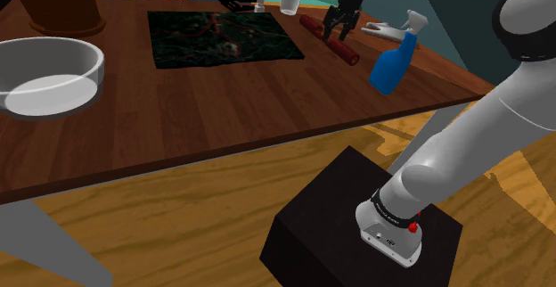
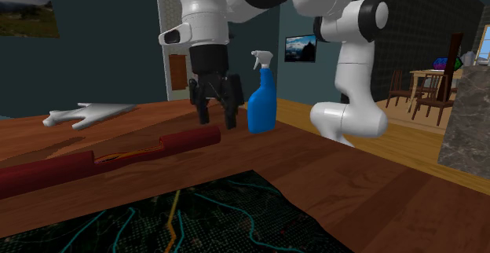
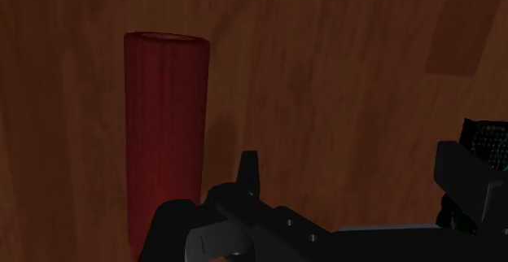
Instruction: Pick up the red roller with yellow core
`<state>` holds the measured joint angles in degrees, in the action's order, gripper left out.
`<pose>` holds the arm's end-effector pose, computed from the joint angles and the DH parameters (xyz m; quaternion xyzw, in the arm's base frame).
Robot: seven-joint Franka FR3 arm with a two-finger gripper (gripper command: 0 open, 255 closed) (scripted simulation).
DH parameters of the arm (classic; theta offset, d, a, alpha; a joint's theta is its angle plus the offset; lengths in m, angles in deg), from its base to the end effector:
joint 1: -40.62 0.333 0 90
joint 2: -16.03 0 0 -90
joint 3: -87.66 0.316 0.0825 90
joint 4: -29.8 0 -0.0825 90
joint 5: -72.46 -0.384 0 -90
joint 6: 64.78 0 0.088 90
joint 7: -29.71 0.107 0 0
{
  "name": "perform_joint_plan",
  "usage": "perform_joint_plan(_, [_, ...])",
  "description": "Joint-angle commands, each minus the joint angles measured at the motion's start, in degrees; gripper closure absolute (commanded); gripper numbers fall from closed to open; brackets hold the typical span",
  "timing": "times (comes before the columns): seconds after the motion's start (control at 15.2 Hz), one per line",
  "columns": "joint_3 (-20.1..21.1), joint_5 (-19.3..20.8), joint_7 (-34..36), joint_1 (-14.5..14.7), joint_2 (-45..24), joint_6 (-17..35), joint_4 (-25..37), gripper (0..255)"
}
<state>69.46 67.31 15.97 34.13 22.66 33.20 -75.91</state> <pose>0.4774 -0.2183 0.5661 -0.9929 0.1008 -0.0086 0.0631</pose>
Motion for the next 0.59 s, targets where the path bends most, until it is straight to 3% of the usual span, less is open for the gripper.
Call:
perform_joint_plan(0.0, [-1.35,-1.59,-1.68,-0.76,-4.69,0.1,4.42,0])
perform_joint_plan(0.53, [-4.53,-9.45,-6.85,-6.55,-23.35,-3.61,25.44,0])
